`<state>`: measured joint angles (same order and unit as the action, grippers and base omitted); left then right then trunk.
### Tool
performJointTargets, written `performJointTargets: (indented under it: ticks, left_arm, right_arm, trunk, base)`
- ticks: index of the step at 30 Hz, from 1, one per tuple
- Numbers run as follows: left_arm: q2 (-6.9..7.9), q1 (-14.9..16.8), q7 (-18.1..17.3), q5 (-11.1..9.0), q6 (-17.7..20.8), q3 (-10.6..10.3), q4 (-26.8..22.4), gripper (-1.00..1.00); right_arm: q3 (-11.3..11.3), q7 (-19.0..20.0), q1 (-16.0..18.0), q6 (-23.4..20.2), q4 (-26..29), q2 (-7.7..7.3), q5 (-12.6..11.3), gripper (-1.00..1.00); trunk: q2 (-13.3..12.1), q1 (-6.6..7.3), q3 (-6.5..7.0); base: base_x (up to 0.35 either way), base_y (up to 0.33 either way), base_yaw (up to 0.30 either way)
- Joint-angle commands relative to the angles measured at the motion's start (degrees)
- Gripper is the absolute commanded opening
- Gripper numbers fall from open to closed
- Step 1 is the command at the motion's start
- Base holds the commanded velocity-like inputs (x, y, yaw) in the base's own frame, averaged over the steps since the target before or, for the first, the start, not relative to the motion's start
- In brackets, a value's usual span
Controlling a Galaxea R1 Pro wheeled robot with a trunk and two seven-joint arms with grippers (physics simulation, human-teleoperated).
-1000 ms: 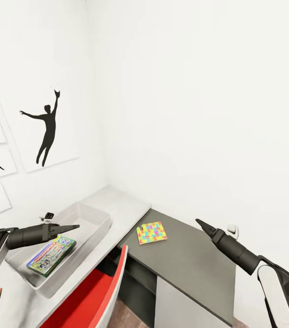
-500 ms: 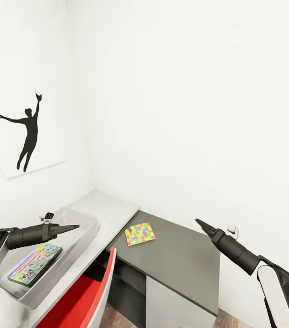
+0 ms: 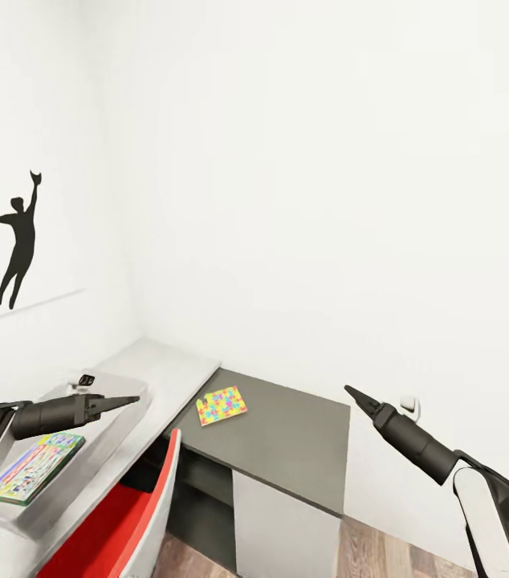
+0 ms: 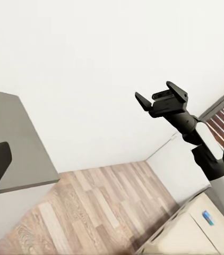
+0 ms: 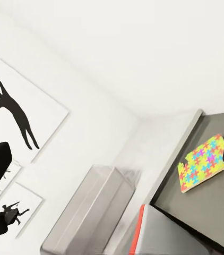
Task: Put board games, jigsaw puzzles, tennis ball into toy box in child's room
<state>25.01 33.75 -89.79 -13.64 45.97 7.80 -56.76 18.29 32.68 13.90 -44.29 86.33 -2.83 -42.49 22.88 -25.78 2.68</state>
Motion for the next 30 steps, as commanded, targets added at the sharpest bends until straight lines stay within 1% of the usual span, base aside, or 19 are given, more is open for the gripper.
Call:
performJointTargets:
  ticks: [1,6,13,18,22,30]
  left_arm:
    - [0.02,0.0,-0.2,0.0,0.6,0.0,0.0,1.00]
    - [0.04,0.0,-0.2,0.0,0.6,0.0,0.0,1.00]
    - [0.10,0.0,-0.2,0.0,1.0,0.1,0.0,1.00]
    - [0.16,0.0,-0.2,0.0,2.2,0.1,-0.1,1.00]
    - [0.12,0.0,-0.2,0.0,4.0,0.0,-0.2,1.00]
    - [0.03,0.0,-0.2,0.2,5.3,-0.4,-1.6,1.00]
  right_arm:
    - [0.1,0.1,0.0,-0.4,0.0,0.03,-0.1,1.00]
    - [0.1,0.1,0.1,-0.4,-0.1,-0.02,-0.1,1.00]
    - [0.1,0.1,0.0,-0.4,-0.3,-0.17,-0.1,1.00]
    - [0.2,0.1,0.1,-0.4,-0.7,-0.16,-0.1,1.00]
    - [0.2,0.1,0.1,-0.4,-1.0,-0.17,-0.1,1.00]
    - [0.2,0.1,0.1,-0.3,-1.0,-0.19,-0.1,1.00]
  trunk:
    - [0.0,-0.01,0.05]
    - [0.0,-0.01,0.44]
    - [0.0,-0.01,0.98]
    - [0.0,-0.01,1.36]
    - [0.0,-0.01,1.67]
    - [0.0,-0.01,2.29]
  base:
    - [-0.185,-0.128,-0.201]
    - [-0.168,-0.159,-0.201]
    - [-0.039,-0.042,-0.201]
    - [-0.005,-0.005,-0.201]
    - [-0.001,-0.001,-0.201]
    - [0.000,0.000,-0.202]
